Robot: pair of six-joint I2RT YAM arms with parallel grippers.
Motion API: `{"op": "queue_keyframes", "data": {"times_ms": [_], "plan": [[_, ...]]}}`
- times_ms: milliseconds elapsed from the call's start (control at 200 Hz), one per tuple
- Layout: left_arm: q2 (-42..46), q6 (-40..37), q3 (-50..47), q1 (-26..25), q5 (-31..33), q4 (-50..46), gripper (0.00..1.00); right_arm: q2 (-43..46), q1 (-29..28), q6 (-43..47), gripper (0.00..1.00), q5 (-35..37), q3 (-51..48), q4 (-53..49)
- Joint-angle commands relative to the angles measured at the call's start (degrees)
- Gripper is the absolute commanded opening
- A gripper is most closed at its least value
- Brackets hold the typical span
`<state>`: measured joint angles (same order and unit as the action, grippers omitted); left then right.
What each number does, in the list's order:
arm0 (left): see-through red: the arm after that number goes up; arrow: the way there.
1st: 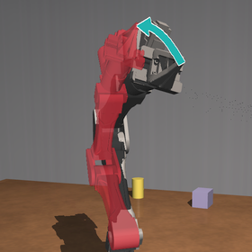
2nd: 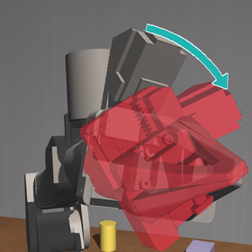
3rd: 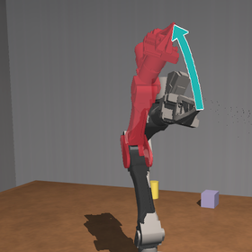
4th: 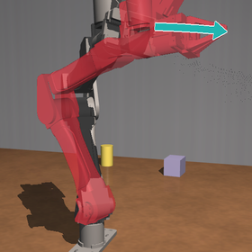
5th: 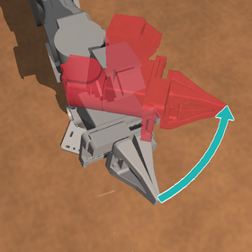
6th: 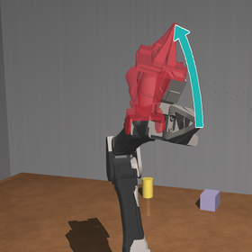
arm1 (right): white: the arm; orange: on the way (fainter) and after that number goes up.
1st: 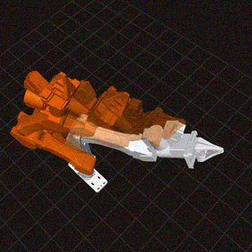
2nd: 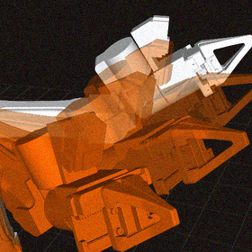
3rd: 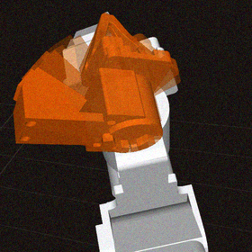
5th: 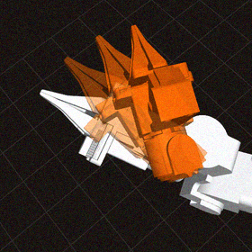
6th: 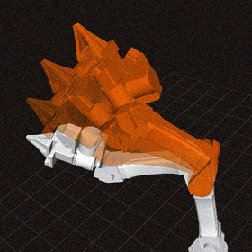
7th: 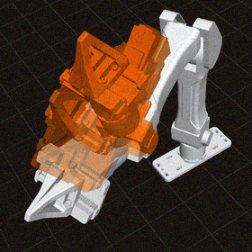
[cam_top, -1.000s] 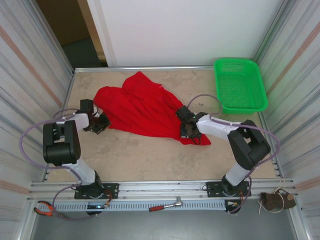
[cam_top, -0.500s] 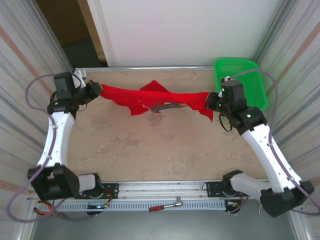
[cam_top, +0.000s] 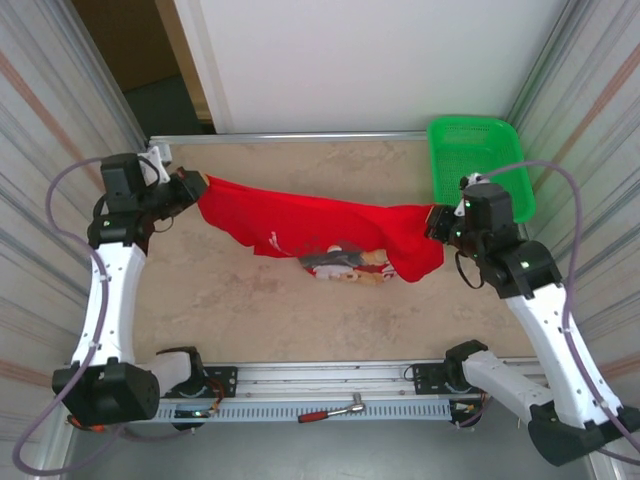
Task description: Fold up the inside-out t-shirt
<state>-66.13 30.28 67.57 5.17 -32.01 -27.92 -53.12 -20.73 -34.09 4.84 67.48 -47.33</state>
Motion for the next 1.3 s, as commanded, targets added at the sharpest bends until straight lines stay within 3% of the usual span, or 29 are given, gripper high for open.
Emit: {"op": "queue_keyframes", "data": {"times_ms": [0, 35, 75, 120, 185, 346, 506, 631, 706, 982, 1117, 1292], "plan": [[-5.8, -0.5, -2.7, -1.9, 0.5, 2.5, 0.00, -6.9, 1.3, -1.3, 0.00, -1.4, -4.1, 5.2], [-8.4, -1.1, -3.3, -2.8, 0.9, 3.1, 0.00, -10.0, 2.4, -1.1, 0.03, -1.9, -4.9, 6.9], [-11.8, -1.7, -3.7, -3.6, 1.6, 3.7, 0.00, -13.5, 3.5, -0.7, 0.28, -2.4, -5.1, 8.4], [-15.6, -2.2, -4.0, -4.4, 2.3, 4.5, 0.00, -17.0, 4.5, -0.1, 0.47, -2.5, -4.4, 8.7], [-20.8, -2.6, -3.9, -4.8, 3.1, 5.5, 0.00, -19.2, 4.7, 0.5, 0.58, -0.9, -4.3, 9.0], [-26.8, -3.0, -3.7, -4.9, 3.9, 7.6, 0.01, -14.3, 3.2, -0.3, 0.61, -1.1, -10.4, 7.9], [-26.3, -3.8, -3.4, -5.2, 4.8, 7.4, 0.04, -8.8, -3.3, -3.8, 0.63, 4.0, -18.9, 6.1], [-25.5, -4.4, -3.4, -5.1, 5.1, 6.8, 0.06, -10.2, -3.8, -5.7, 0.70, 5.9, -24.2, 7.9], [-25.4, -4.4, -3.5, -5.1, 5.2, 6.8, 0.06, -12.3, -2.0, -5.9, 0.73, 5.6, -26.1, 10.0], [-24.7, -4.2, -3.7, -5.2, 4.9, 6.8, 0.06, -18.4, 8.1, -4.8, 0.73, -6.5, -27.0, 20.4], [-24.1, -4.1, -3.5, -5.2, 4.7, 6.7, 0.06, -22.0, 10.7, -5.7, 0.72, -11.6, -27.9, 24.6], [-22.9, -3.7, -2.8, -5.3, 3.9, 6.5, 0.06, -24.5, 11.7, -7.0, 0.70, -13.0, -30.1, 27.9]]}}
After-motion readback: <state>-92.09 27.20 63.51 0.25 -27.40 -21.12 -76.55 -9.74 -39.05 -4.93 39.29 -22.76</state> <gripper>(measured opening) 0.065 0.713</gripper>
